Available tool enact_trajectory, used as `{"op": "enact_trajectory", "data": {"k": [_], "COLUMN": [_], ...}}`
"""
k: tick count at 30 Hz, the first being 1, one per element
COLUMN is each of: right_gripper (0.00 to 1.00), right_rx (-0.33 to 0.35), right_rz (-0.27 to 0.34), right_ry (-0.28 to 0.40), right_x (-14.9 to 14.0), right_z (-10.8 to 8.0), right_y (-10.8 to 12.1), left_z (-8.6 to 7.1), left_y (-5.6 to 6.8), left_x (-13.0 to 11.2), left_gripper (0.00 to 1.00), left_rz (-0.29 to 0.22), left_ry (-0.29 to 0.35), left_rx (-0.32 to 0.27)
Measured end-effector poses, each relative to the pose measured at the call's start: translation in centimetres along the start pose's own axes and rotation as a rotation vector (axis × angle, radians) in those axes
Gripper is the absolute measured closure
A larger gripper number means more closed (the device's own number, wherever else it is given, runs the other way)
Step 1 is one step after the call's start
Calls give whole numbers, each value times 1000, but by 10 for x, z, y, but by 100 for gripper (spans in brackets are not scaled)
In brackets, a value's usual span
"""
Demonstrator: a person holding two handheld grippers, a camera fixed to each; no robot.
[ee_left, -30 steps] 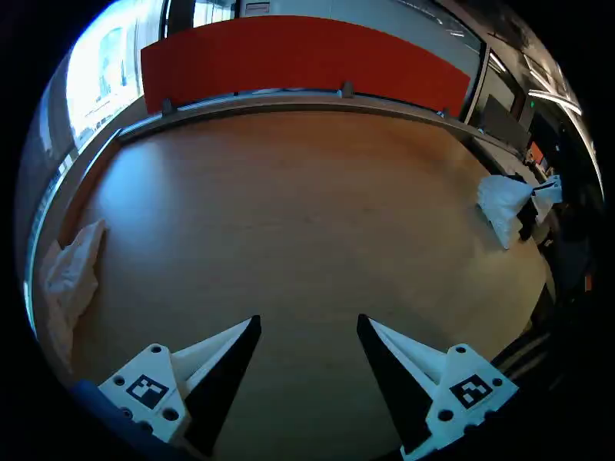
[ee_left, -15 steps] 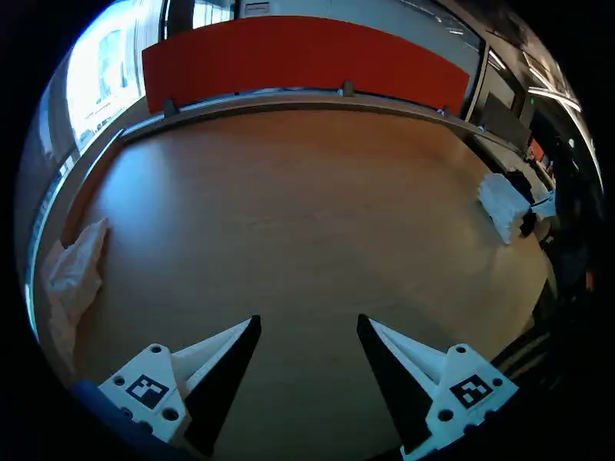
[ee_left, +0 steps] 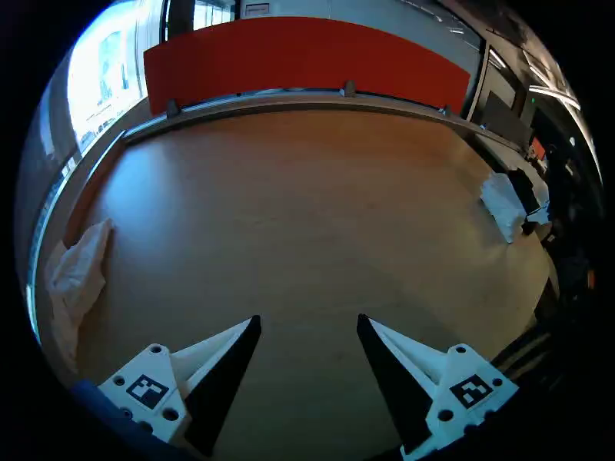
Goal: Fold towel
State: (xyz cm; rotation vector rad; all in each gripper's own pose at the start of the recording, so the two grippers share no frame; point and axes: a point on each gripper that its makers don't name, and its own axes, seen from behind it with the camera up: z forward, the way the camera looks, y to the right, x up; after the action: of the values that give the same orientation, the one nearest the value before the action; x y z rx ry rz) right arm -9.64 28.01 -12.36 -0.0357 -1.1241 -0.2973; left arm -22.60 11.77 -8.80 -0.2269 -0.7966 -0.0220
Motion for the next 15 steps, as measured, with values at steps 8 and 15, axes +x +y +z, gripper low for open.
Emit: {"op": "enact_trajectory", "data": {"k": [8, 15], "right_gripper": [96, 95], "right_rx": [-38, -41], "right_rz": [23, 41], "right_ry": [-10, 0], "right_x": [-1, 0], "right_z": [10, 9], "right_y": [4, 3], "left_z": [-1, -1], "left_y": [-2, -2], "left_x": [-1, 0], "left_gripper": [7, 7], "left_rz": [2, 2], "left_ry": [-1, 2], "left_rx": [4, 4]}}
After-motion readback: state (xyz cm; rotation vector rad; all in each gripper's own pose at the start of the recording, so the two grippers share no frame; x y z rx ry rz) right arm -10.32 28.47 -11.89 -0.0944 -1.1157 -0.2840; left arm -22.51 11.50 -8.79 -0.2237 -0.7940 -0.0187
